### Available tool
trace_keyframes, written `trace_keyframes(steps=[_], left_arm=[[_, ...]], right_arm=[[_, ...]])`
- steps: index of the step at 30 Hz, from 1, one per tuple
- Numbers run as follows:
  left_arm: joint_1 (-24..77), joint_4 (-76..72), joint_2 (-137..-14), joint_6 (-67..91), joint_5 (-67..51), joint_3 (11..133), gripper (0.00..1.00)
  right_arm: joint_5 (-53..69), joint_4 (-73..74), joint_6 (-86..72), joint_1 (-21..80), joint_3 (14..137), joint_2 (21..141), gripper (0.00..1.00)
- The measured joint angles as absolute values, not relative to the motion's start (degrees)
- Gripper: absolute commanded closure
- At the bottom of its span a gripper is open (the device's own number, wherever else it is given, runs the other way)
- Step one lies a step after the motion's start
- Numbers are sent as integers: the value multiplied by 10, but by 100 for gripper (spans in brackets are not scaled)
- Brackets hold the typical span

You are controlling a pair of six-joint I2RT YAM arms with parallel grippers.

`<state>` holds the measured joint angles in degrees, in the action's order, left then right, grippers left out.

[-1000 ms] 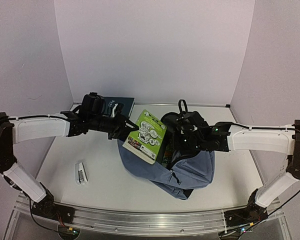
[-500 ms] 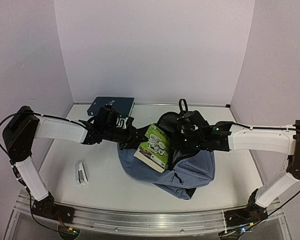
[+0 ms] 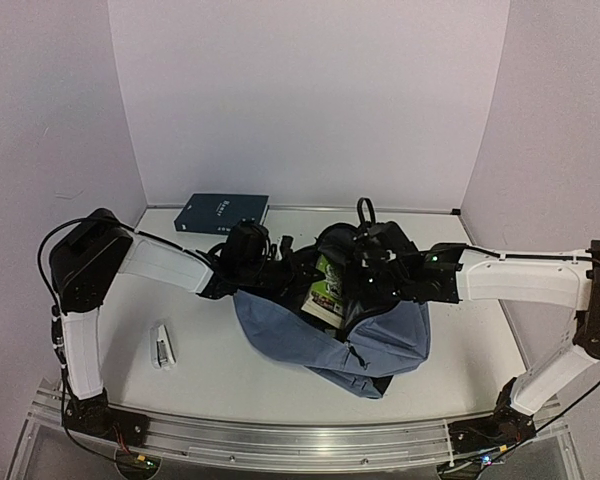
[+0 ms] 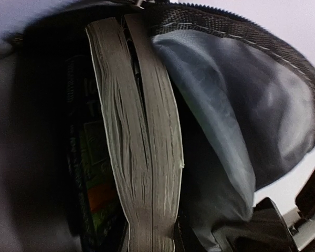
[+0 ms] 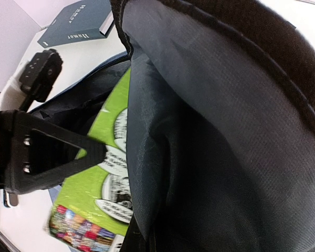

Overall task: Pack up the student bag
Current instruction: Place the book in the student bag.

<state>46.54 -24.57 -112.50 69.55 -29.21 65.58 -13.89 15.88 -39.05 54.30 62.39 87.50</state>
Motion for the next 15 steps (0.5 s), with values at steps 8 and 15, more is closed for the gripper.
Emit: trace_keyframes(steps=[8,15], left_arm=[[513,-272,-1207,690,-265,725,98],[528,-198,-1212,621,-237,758,68]], right_arm=[[-142,159,-391,544,624,872,100],[-145,162,-392,544,624,863,100]])
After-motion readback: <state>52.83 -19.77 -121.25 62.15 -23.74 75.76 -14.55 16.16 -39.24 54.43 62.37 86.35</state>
